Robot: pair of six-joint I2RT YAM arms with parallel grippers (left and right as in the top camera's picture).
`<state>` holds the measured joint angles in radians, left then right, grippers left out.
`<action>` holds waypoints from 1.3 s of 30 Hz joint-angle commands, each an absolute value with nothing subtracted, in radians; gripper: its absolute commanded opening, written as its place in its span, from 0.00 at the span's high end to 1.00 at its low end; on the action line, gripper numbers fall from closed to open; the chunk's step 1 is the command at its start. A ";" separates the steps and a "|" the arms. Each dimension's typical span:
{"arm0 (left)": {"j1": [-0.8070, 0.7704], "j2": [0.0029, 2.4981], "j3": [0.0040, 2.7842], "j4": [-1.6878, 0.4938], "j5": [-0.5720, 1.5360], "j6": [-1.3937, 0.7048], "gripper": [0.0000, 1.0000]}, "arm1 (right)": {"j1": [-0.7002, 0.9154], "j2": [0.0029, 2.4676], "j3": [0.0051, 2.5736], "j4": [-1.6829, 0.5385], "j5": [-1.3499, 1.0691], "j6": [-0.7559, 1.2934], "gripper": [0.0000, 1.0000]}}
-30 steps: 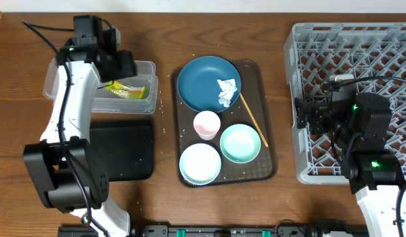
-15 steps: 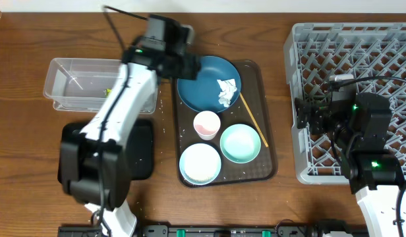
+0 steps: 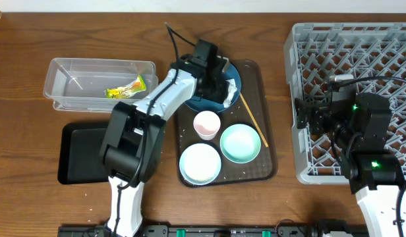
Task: Sort waste into correct bins and load items into the dishwasher rack
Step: 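Grasp the white tissue on the blue plate with the left gripper, then carry the tissue left and release it into the clear container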
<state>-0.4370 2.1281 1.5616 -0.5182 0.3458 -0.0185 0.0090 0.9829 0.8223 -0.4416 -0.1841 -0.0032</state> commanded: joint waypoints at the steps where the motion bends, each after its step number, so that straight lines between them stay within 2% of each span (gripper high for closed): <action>1: -0.448 2.144 1.566 -0.510 0.355 -0.001 0.43 | 0.017 0.985 0.844 -0.442 -0.192 0.015 0.01; 3: -0.454 2.149 1.566 -0.510 0.355 -0.001 0.53 | 0.017 0.985 0.844 -0.442 -0.192 0.015 0.01; 8: -0.463 2.157 1.566 -0.510 0.355 -0.001 0.57 | 0.017 0.985 0.844 -0.442 -0.192 0.015 0.01; 14: -0.471 2.157 1.566 -0.512 0.360 -0.001 0.72 | 0.017 0.985 0.844 -0.442 -0.192 0.015 0.01; 23: -0.479 2.157 1.566 -0.521 0.363 -0.001 0.71 | 0.017 0.985 0.844 -0.442 -0.192 0.015 0.01; 26: -0.479 2.157 1.566 -0.522 0.363 -0.001 0.55 | 0.017 0.985 0.844 -0.442 -0.192 0.015 0.01; 34: -0.479 2.157 1.566 -0.521 0.406 -0.001 0.56 | 0.017 0.985 0.844 -0.442 -0.192 0.015 0.01; 35: -0.479 2.157 1.566 -0.521 0.413 -0.002 0.56 | 0.017 0.985 0.844 -0.442 -0.191 0.015 0.01; 39: -0.479 2.157 1.566 -0.521 0.411 -0.001 0.76 | 0.017 0.985 0.844 -0.442 -0.192 0.015 0.01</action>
<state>-0.4755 2.1395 1.5616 -0.5190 0.3912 -0.0063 0.0090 0.9829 0.8223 -0.4419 -0.1841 -0.0032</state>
